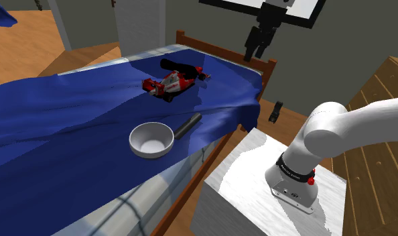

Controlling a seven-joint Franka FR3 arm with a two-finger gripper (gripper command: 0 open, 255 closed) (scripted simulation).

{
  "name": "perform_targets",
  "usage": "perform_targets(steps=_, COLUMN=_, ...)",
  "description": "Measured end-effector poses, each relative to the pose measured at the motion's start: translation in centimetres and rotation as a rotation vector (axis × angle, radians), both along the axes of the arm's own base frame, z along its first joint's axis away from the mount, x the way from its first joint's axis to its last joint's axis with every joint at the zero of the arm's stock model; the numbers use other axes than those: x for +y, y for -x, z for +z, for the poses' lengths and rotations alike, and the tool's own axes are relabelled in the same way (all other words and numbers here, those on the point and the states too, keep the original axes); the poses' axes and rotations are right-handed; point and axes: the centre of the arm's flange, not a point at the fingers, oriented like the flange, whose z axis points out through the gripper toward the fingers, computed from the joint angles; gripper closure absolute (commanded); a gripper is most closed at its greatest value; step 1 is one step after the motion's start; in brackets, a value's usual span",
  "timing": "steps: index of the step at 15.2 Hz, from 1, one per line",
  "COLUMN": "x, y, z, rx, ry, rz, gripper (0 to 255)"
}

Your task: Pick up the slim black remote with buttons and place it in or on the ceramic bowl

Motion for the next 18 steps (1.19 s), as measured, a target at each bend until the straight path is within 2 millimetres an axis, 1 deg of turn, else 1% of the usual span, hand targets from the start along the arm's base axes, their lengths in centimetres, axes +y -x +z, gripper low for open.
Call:
perform_targets(steps=1, x=0.0, y=0.0, z=0.0, rx=0.000, ry=0.000, rz=0.000, gripper=0)
perform_targets(steps=3, x=1.4, y=0.0, z=-1.2, rx=-0.003, ry=0.008, rz=-0.060, gripper=0)
perform_targets(steps=6, x=4.6, y=0.0, z=-3.6, rx=-0.011, ry=0.027, rz=-0.207, gripper=0)
perform_targets(steps=7, x=5.5, y=0.1, z=-4.8, rx=-0.014, ry=0.034, rz=-0.261, gripper=0)
perform_targets(steps=9, x=7.6, y=-0.2, z=-6.6, rx=-0.020, ry=0.047, rz=-0.368, gripper=0)
perform_targets(steps=11, x=9.4, y=-0.9, z=-8.3, rx=-0.026, ry=0.061, rz=-0.477, gripper=0)
perform_targets(steps=12, x=10.2, y=-1.3, z=-9.4, rx=-0.028, ry=0.068, rz=-0.531, gripper=0)
perform_targets(steps=13, x=11.4, y=-1.4, z=-10.7, rx=-0.031, ry=0.075, rz=-0.583, gripper=0)
perform_targets(steps=14, x=12.3, y=-1.9, z=-11.5, rx=-0.035, ry=0.082, rz=-0.639, gripper=0)
perform_targets(steps=15, x=13.4, y=-2.4, z=-12.5, rx=-0.038, ry=0.089, rz=-0.693, gripper=0)
perform_targets(steps=16, x=13.8, y=-2.9, z=-13.8, rx=-0.041, ry=0.096, rz=-0.749, gripper=0)
perform_targets(steps=18, x=15.4, y=-4.5, z=-15.7, rx=-0.048, ry=0.110, rz=-0.856, gripper=0)
